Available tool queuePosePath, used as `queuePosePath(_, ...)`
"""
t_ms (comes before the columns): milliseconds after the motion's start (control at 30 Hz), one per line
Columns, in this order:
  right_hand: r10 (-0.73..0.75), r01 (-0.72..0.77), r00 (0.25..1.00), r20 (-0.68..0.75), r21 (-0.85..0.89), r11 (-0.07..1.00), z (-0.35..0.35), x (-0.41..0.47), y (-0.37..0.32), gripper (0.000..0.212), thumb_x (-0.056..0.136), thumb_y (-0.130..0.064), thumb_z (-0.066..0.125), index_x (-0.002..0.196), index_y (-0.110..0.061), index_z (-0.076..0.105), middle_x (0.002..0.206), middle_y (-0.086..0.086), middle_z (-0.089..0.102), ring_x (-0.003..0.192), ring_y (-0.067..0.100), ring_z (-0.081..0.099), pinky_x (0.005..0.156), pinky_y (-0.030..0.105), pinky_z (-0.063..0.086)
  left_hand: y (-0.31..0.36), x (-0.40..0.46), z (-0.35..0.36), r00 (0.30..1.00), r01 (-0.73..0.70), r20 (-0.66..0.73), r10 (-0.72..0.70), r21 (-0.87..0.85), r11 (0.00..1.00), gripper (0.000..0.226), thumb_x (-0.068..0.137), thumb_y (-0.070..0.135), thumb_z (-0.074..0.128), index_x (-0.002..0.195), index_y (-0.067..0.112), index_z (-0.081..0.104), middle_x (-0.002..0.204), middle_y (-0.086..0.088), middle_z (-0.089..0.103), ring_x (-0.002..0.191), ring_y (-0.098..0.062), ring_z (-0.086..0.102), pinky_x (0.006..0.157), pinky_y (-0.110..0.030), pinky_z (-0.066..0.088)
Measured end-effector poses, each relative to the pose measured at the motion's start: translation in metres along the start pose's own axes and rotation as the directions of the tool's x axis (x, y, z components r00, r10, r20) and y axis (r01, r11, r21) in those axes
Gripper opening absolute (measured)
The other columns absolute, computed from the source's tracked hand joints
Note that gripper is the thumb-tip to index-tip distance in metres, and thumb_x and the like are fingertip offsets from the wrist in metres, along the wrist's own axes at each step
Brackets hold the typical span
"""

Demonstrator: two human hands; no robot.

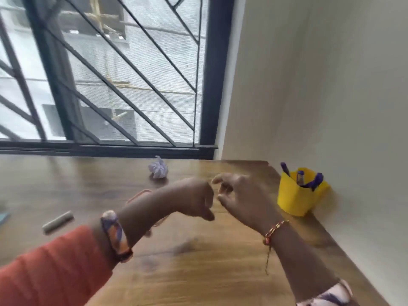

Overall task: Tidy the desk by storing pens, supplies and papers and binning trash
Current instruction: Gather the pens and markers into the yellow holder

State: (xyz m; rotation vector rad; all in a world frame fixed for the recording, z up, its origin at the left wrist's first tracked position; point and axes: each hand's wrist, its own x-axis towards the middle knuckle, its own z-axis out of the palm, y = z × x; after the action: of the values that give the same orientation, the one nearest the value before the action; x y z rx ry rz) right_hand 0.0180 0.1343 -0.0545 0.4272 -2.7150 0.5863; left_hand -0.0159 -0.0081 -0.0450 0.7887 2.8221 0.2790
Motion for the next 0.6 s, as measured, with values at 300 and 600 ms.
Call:
queuePosePath(300, -0.339, 0.296, 0.904, 0.26, 0.19, 0.936, 0.121, -0.022, -0.144, 0.059, 0.085, -0.019, 0.056, 0.139, -0.027, 0.034, 0.14, -0.002, 0.039, 0.131, 0.017, 0.037, 0.104, 0.034, 0.039, -0.092, -0.166, 0.039, 0.772, 0.585, -0.284, -0.569, -0.031, 0.81, 0.028, 0.09, 0.035, 0.052, 0.116, 0.025, 0.059, 0.135, 0.004, 0.051, 0.121, -0.02, 0.052, 0.09, -0.032, 0.045)
queuePosePath(600, -0.298, 0.213, 0.902, 0.313, 0.277, 0.937, 0.187, -0.086, -0.276, 0.054, 0.095, -0.021, 0.038, 0.146, -0.01, 0.022, 0.154, 0.006, 0.022, 0.144, 0.015, 0.015, 0.117, 0.023, 0.008, -0.154, -0.328, 0.092, 0.523, 0.655, -0.682, -0.511, -0.062, 0.753, 0.037, 0.069, 0.02, 0.073, 0.105, 0.017, 0.064, 0.101, -0.006, 0.068, 0.086, -0.027, 0.068, 0.064, -0.034, 0.056)
